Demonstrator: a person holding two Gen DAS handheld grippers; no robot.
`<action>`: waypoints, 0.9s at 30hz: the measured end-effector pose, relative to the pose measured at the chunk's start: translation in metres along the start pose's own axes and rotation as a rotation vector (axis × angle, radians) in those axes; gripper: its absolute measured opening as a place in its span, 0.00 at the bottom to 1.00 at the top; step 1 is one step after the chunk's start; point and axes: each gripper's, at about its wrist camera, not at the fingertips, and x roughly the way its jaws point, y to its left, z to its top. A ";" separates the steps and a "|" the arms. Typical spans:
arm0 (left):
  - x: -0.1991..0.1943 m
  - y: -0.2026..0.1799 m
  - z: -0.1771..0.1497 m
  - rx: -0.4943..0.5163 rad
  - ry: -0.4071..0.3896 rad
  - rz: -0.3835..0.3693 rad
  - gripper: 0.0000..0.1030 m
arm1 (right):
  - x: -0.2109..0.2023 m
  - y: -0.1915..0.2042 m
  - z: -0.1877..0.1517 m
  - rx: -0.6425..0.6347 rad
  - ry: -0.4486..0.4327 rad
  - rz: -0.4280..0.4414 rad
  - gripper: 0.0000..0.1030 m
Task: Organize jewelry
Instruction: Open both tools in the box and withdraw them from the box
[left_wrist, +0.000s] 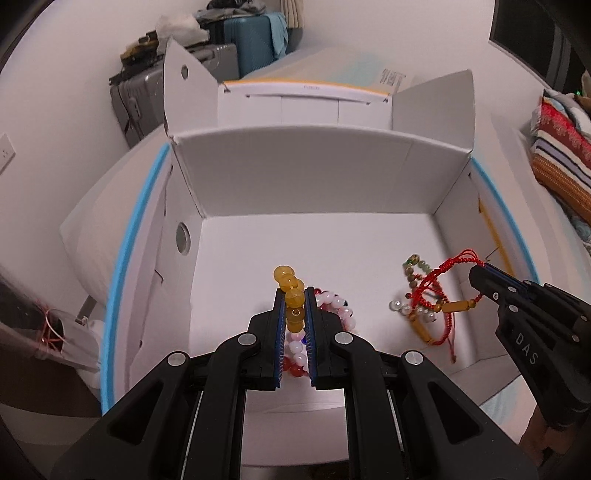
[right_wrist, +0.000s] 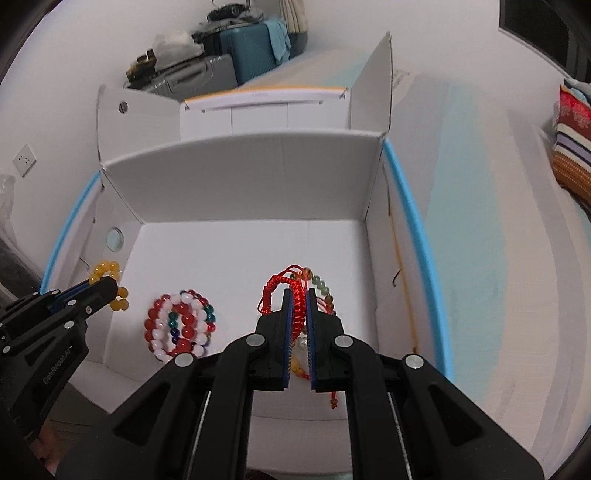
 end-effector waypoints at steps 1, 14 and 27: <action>0.003 0.001 0.000 -0.002 0.002 0.000 0.09 | 0.003 0.000 0.000 -0.001 0.005 -0.003 0.06; -0.004 0.006 -0.003 -0.008 -0.019 0.017 0.22 | -0.002 -0.003 0.000 0.018 -0.009 -0.001 0.37; -0.092 0.015 -0.028 -0.048 -0.212 0.005 0.83 | -0.084 -0.008 -0.017 0.029 -0.186 0.000 0.83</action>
